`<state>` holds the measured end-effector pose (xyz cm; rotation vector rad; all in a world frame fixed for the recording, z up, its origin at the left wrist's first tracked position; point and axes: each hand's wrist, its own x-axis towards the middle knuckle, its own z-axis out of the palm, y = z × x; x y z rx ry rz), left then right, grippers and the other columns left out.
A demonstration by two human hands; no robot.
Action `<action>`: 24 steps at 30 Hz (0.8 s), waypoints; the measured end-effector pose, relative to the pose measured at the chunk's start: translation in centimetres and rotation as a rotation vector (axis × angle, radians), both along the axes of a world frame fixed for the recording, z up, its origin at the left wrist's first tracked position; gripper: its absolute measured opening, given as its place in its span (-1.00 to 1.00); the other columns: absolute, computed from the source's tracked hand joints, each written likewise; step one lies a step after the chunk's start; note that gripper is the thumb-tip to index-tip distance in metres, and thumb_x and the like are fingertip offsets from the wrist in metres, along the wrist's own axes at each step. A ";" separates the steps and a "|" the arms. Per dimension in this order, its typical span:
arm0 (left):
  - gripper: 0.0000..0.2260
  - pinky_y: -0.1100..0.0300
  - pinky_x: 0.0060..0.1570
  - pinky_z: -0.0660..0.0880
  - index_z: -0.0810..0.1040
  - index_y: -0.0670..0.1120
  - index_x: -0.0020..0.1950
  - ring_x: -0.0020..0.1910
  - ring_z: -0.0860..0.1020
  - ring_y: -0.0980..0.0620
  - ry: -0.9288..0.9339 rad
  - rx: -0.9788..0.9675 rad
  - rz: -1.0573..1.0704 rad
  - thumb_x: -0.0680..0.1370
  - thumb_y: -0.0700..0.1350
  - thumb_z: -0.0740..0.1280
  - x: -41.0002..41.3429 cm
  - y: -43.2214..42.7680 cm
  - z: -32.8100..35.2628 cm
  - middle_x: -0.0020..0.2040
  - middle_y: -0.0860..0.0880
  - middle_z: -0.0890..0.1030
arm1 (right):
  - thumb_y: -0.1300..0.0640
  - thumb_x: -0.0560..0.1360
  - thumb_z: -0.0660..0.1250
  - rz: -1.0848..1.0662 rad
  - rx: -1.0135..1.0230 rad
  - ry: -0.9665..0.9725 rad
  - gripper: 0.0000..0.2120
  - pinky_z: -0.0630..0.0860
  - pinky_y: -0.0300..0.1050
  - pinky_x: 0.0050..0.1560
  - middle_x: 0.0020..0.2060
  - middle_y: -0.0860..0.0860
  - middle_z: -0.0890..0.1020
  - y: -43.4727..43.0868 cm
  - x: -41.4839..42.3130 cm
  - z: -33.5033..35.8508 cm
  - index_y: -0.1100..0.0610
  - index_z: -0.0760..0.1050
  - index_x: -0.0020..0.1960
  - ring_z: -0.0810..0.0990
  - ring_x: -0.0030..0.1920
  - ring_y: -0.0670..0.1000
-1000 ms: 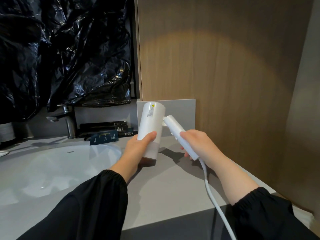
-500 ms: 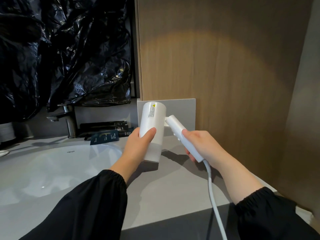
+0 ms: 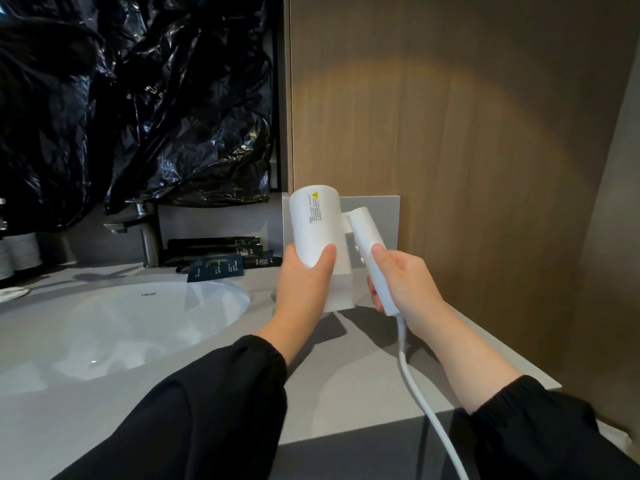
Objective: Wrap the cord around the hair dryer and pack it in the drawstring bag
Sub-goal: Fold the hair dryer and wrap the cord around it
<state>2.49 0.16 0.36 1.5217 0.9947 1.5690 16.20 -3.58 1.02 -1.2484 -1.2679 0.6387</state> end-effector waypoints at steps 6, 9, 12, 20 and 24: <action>-0.60 -0.01 -0.02 0.57 0.35 -0.01 0.20 -0.02 0.58 0.04 -0.021 -0.078 -0.059 0.45 0.11 0.33 1.2 0.3 -0.5 0.03 0.01 0.56 | -0.09 0.62 0.12 -0.081 0.009 -0.070 -0.69 0.51 -0.10 -0.30 -0.30 0.09 0.57 0.0 0.0 -0.2 0.07 0.49 -0.12 0.52 -0.36 0.02; -0.67 0.13 -0.19 0.58 0.37 -0.03 0.25 -0.01 0.61 0.03 -0.070 -0.115 -0.167 0.53 0.01 0.33 0.6 0.6 -0.9 0.08 -0.02 0.58 | -0.10 0.62 0.10 -0.078 0.008 -0.142 -0.65 0.48 -0.12 -0.34 -0.34 0.08 0.55 0.1 0.0 -0.5 0.13 0.49 -0.10 0.50 -0.41 0.00; -0.66 0.19 -0.25 0.56 0.38 -0.01 0.27 -0.01 0.63 0.04 -0.119 -0.124 -0.195 0.54 0.01 0.34 0.3 0.7 -1.0 0.10 -0.02 0.60 | -0.10 0.63 0.09 -0.083 0.008 -0.184 -0.61 0.46 -0.15 -0.38 -0.34 0.08 0.54 0.2 0.0 -0.6 0.19 0.50 -0.06 0.49 -0.42 0.00; -0.68 0.09 -0.10 0.56 0.33 -0.01 0.22 0.01 0.59 0.04 -0.156 -0.086 -0.123 0.53 -0.01 0.34 0.9 0.5 -0.7 0.08 0.01 0.55 | -0.09 0.64 0.02 -0.153 0.102 -0.279 -0.68 0.44 -0.26 -0.37 -0.25 -0.03 0.51 0.4 -0.6 -1.1 0.09 0.43 0.03 0.52 -0.24 -0.03; -0.67 0.06 -0.10 0.56 0.34 -0.03 0.25 0.00 0.58 0.02 -0.139 -0.094 -0.085 0.54 0.01 0.32 0.7 0.8 -0.5 0.08 -0.01 0.55 | -0.09 0.64 0.03 -0.142 0.083 -0.322 -0.76 0.41 -0.30 -0.33 -0.19 -0.12 0.47 0.6 -0.6 -1.2 0.03 0.38 0.06 0.50 -0.18 -0.06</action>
